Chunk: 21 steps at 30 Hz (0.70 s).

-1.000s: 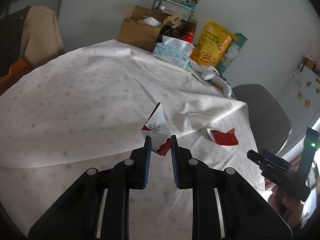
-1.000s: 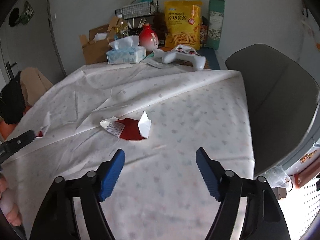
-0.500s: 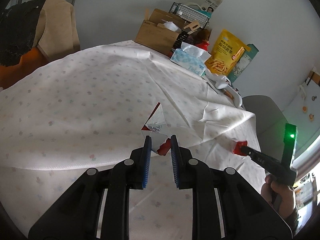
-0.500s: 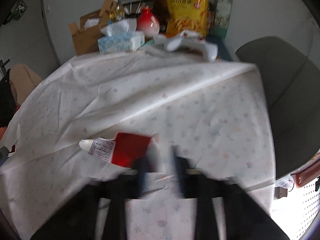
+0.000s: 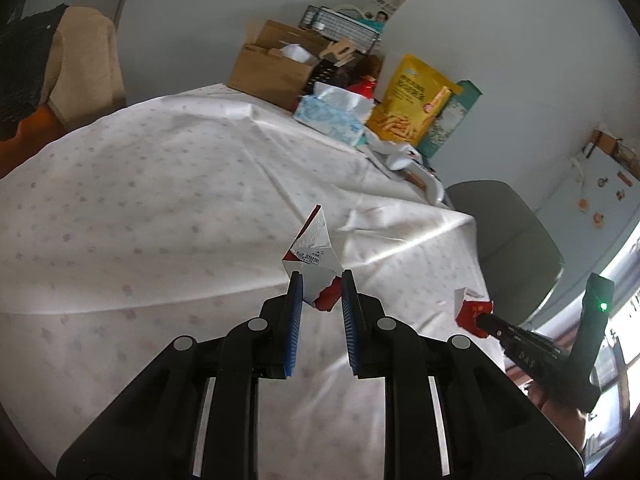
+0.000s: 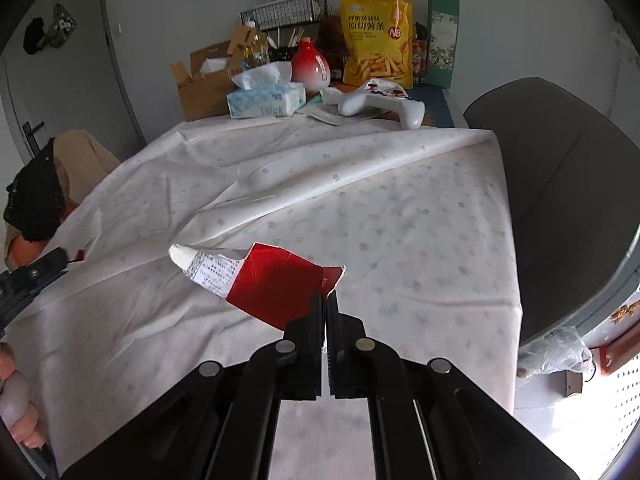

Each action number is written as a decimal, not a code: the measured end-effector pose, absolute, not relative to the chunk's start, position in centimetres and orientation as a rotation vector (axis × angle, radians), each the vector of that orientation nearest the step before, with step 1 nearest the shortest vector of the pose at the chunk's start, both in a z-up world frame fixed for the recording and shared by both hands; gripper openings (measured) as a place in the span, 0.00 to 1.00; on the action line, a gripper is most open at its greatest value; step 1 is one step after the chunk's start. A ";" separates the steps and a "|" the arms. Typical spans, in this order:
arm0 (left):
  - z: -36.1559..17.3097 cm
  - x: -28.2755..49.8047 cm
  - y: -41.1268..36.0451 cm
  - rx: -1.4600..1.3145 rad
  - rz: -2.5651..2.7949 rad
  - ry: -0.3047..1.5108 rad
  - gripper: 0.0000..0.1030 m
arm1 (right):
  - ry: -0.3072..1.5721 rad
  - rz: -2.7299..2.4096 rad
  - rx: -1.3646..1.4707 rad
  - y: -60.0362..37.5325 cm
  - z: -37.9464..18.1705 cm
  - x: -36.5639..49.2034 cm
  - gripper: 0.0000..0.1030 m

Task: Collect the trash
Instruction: 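Carry the wrapper and toothpaste tube toward the bucket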

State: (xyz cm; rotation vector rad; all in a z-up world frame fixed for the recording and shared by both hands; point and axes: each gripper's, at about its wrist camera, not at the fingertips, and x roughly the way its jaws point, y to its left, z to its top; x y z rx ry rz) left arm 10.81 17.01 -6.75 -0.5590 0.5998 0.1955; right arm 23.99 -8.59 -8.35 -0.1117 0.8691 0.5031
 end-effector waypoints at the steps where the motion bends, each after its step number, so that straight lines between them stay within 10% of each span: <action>1: -6.6 10.9 16.7 -0.556 0.188 0.600 0.19 | 0.865 0.504 -0.104 -9.0 -8.2 23.5 0.03; 21: -5.0 14.9 0.0 -0.407 -0.120 0.669 0.19 | 0.816 0.300 0.143 -26.6 -6.6 17.0 0.03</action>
